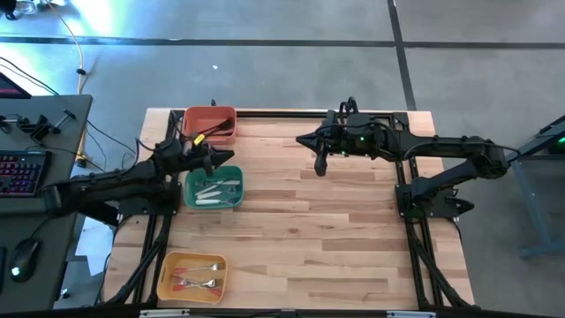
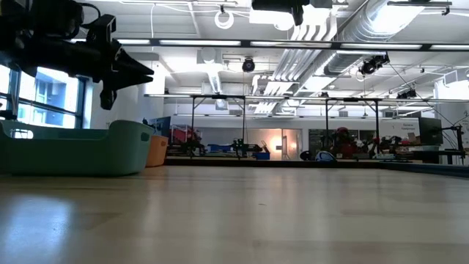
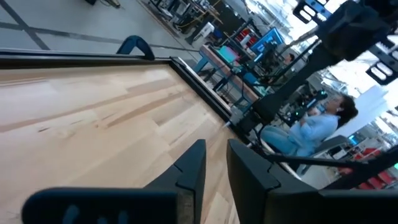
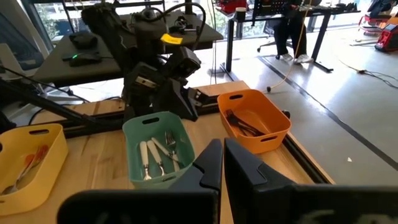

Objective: Sort silverware by color (type)
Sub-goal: Return to Home Position

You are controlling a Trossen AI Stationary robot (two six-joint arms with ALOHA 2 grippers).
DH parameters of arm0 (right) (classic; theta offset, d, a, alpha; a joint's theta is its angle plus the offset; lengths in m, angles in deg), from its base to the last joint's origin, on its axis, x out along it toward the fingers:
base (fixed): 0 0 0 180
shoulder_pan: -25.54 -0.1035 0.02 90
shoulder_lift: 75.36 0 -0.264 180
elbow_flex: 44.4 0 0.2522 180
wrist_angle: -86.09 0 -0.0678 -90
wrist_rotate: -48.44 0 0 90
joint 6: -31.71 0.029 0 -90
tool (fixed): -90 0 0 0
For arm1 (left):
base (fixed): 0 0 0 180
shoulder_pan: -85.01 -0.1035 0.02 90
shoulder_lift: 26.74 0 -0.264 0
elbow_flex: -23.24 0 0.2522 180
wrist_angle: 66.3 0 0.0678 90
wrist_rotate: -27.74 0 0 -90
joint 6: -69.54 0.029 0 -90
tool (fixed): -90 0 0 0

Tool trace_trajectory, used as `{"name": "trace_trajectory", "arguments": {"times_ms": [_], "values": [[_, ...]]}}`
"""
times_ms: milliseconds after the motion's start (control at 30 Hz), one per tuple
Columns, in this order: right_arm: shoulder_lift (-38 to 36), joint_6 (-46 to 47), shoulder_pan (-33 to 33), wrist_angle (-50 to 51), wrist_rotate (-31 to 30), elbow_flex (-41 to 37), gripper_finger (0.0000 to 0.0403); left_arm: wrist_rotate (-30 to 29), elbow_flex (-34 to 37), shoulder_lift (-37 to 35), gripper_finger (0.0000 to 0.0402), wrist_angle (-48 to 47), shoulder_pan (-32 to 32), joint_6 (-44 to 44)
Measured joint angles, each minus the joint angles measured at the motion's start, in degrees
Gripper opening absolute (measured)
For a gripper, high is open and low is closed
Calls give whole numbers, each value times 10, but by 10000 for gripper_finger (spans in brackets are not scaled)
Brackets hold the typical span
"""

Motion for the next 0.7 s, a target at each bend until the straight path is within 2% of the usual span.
{"name": "trace_trajectory", "arguments": {"times_ms": [300, 700], "values": [[0, 0, -13, 27, 0, 0, 0, -104, 0, 0, 21, -1, 102, 14], [0, -14, -24, 74, 10, 0, 0, -224, 0, 21, 16, 6, 198, 13]]}}
